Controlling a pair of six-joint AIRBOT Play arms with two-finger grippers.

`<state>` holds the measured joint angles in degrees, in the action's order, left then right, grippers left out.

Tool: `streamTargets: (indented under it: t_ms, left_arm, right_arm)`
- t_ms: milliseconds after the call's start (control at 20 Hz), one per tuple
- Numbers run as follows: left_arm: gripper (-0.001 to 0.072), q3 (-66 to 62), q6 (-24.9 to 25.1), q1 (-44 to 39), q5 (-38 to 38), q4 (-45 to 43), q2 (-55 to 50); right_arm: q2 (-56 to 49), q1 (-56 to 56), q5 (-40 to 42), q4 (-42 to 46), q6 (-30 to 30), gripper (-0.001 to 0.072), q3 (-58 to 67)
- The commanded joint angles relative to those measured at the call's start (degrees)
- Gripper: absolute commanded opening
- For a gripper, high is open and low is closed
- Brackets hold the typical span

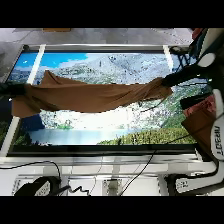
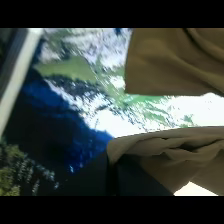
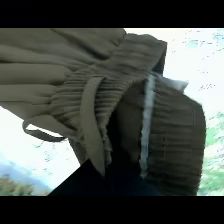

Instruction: Fold the clothes and pants, and hang the long-sleeved shirts on hangers.

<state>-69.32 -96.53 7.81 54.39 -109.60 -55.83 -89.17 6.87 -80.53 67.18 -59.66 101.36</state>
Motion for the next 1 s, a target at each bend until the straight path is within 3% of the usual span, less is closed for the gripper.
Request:
streamTargets:
  t_ms: [0,100,300,450,650,750,950]
  left_arm:
    - [0.0021,-1.01,2.54,2.54,-0.28,-0.81,2.14]
    - [0.0021,-0.98,2.58,5.92,-0.42,1.51,-0.72]
    - [0.0023,-0.98,8.15,8.59,-6.69,11.56,-9.88]
    - [0.0023,-0.98,8.07,7.1,-23.5,12.41,-13.27]
    - [0.0023,-0.98,7.8,4.63,-59.1,12.44,-14.75]
    - [0.0022,-0.98,7.82,3.52,-71.63,12.41,-16.0]
    - [0.0023,-0.96,7.82,2.51,-73.64,12.41,-18.47]
  right_arm:
    - [6.12,0.0,-5.49,-1.55,-6.4,0.0022,1.14]
    - [4.85,0.0,-4.7,0.9,-9.51,0.0022,1.11]
    - [-2.73,-0.13,-0.5,0.44,-14.64,0.0024,1.07]
    - [-6.99,-0.13,6.1,0.42,-15.34,0.0026,1.07]
    - [-7.74,-0.13,16.22,0.44,-15.34,0.0027,1.01]
    - [-7.74,-0.13,18.88,0.44,-15.34,0.0027,1.01]
    - [-7.74,-0.13,21.7,0.72,-15.32,0.0027,1.01]
